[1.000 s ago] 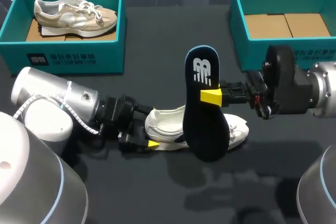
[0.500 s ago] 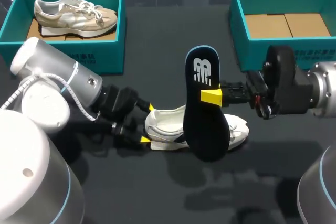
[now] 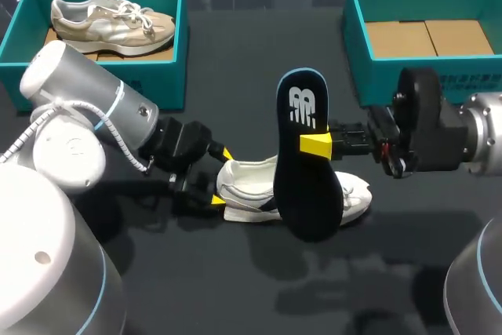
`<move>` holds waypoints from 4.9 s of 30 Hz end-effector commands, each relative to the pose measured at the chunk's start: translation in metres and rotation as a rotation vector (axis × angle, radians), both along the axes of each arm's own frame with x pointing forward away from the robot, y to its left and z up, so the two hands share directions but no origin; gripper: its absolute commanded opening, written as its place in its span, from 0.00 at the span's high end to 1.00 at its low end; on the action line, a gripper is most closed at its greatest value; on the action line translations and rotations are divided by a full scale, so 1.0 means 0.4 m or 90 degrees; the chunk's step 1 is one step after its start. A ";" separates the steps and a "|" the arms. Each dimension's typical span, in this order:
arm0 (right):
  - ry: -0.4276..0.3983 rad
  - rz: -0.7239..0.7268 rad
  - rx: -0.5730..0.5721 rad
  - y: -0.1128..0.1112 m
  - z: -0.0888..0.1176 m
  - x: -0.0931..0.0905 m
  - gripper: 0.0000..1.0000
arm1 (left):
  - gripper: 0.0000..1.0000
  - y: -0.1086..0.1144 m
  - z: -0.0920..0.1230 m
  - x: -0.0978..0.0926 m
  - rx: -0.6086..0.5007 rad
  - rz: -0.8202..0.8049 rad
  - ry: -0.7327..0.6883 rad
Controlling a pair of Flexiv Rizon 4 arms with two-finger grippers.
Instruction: Take the shoe out of the shoebox, open the shoe tongue, remove and reinsert the insole, then place the shoe into the shoebox
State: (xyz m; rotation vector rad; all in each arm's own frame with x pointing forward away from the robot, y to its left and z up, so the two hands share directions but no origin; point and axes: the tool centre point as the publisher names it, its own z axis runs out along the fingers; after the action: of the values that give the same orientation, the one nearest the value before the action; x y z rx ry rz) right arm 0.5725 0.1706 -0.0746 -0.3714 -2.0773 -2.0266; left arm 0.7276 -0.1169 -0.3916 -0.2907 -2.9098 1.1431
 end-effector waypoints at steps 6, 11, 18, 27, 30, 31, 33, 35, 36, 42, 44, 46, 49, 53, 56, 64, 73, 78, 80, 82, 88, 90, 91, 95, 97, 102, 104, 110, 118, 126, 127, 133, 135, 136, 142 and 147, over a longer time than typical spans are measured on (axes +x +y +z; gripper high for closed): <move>0.000 -0.001 0.000 0.005 -0.002 -0.001 1.00 | 0.00 0.024 0.056 0.007 0.114 -0.045 -0.013; 0.000 -0.001 0.000 0.005 -0.002 -0.001 1.00 | 0.00 0.028 0.054 -0.001 0.213 -0.048 -0.006; 0.000 -0.001 0.000 0.005 -0.002 -0.001 1.00 | 0.00 0.038 0.054 -0.039 0.284 -0.019 -0.045; 0.000 -0.001 0.000 0.005 -0.002 -0.001 1.00 | 0.00 0.026 0.096 -0.038 0.329 0.019 -0.082; 0.000 -0.001 0.000 0.005 -0.002 -0.001 1.00 | 0.00 0.022 0.107 -0.034 0.344 0.025 -0.082; 0.000 -0.001 0.000 0.005 -0.002 -0.001 1.00 | 0.00 0.020 0.108 -0.035 0.349 0.025 -0.079; 0.000 -0.001 0.000 0.005 -0.002 -0.001 1.00 | 0.00 0.014 0.111 -0.034 0.358 0.025 -0.077; 0.000 -0.001 0.000 0.005 -0.002 -0.001 1.00 | 0.00 0.005 0.114 -0.032 0.362 0.028 -0.076; 0.000 -0.001 0.000 0.005 -0.002 -0.001 1.00 | 0.00 0.000 0.117 -0.030 0.365 0.031 -0.076; 0.000 -0.001 0.000 0.005 -0.002 -0.001 1.00 | 0.00 -0.014 0.116 -0.034 0.380 0.024 -0.063; 0.000 -0.001 0.000 0.005 -0.002 -0.001 1.00 | 0.00 -0.017 0.113 -0.040 0.382 0.019 -0.056; 0.000 -0.001 0.000 0.005 -0.002 -0.001 1.00 | 0.00 -0.018 0.112 -0.042 0.384 0.016 -0.054; 0.000 -0.001 0.000 0.005 -0.002 -0.001 1.00 | 0.00 -0.019 0.112 -0.044 0.386 0.016 -0.053; 0.000 -0.001 0.000 0.005 -0.002 -0.001 1.00 | 0.00 -0.017 0.115 -0.045 0.387 0.017 -0.053; 0.000 -0.001 0.000 0.005 -0.002 -0.001 1.00 | 0.00 -0.019 0.121 -0.044 0.387 0.018 -0.049; 0.000 -0.001 0.000 0.005 -0.002 -0.001 1.00 | 0.00 -0.046 0.165 -0.029 0.378 0.011 -0.042; 0.000 -0.001 0.000 0.005 -0.002 -0.001 1.00 | 0.00 -0.119 0.182 0.014 0.380 0.000 -0.055; 0.000 -0.001 0.000 0.005 -0.002 -0.001 1.00 | 0.00 -0.155 0.173 0.037 0.383 0.003 -0.062; 0.000 -0.001 0.000 0.005 -0.002 -0.001 1.00 | 0.00 -0.168 0.173 0.042 0.381 0.007 -0.063; 0.000 -0.001 0.000 0.005 -0.002 -0.001 1.00 | 0.00 -0.181 0.171 0.044 0.378 0.009 -0.063; 0.000 -0.001 0.000 0.005 -0.002 -0.001 1.00 | 0.00 -0.215 0.150 0.054 0.374 0.016 -0.062; 0.000 -0.001 0.000 0.005 -0.002 -0.001 1.00 | 0.00 -0.224 0.143 0.050 0.374 0.017 -0.062; 0.000 -0.001 0.000 0.005 -0.002 -0.001 1.00 | 0.00 -0.228 0.138 0.048 0.375 0.018 -0.064; 0.000 -0.001 0.000 0.005 -0.002 -0.001 1.00 | 0.03 -0.241 0.120 0.043 0.374 0.022 -0.071; 0.000 -0.001 0.000 0.005 -0.002 -0.001 1.00 | 0.15 -0.246 0.112 0.043 0.373 0.025 -0.070; 0.000 -0.001 0.000 0.005 -0.002 -0.001 1.00 | 0.29 -0.255 0.092 0.045 0.372 0.034 -0.070; 0.000 -0.001 0.000 0.005 -0.002 -0.001 1.00 | 0.33 -0.257 0.082 0.042 0.372 0.036 -0.070; 0.000 -0.001 0.000 0.005 -0.002 -0.001 1.00 | 0.51 -0.257 0.062 0.029 0.377 0.038 -0.071; 0.000 -0.001 0.000 0.005 -0.002 -0.001 1.00 | 0.57 -0.256 0.046 0.024 0.383 0.040 -0.070; 0.000 -0.001 0.000 0.005 -0.002 -0.001 1.00 | 1.00 -0.255 0.036 0.020 0.388 0.041 -0.065; 0.000 -0.001 0.000 0.005 -0.002 -0.001 1.00 | 1.00 -0.255 0.035 0.020 0.388 0.041 -0.065; 0.000 -0.001 0.000 0.005 -0.002 -0.001 1.00 | 1.00 -0.251 0.037 0.017 0.384 0.030 -0.057; 0.000 -0.001 0.000 0.005 -0.002 -0.001 1.00 | 1.00 -0.248 0.041 0.016 0.382 0.026 -0.053; 0.000 -0.001 0.000 0.005 -0.002 -0.001 1.00 | 1.00 -0.246 0.045 0.016 0.379 0.021 -0.043; 0.000 -0.001 0.000 0.005 -0.002 -0.001 1.00 | 1.00 -0.233 0.080 0.020 0.363 -0.028 -0.021; 0.000 -0.001 0.000 0.005 -0.002 -0.001 1.00 | 1.00 -0.219 0.115 0.024 0.358 -0.117 -0.044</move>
State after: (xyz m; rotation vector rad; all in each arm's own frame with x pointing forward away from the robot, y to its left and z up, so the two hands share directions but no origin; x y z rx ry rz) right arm 0.5718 0.1708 -0.0748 -0.3727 -2.0776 -2.0275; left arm 0.7348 -0.2125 -0.3578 -0.5196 -3.0418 0.2649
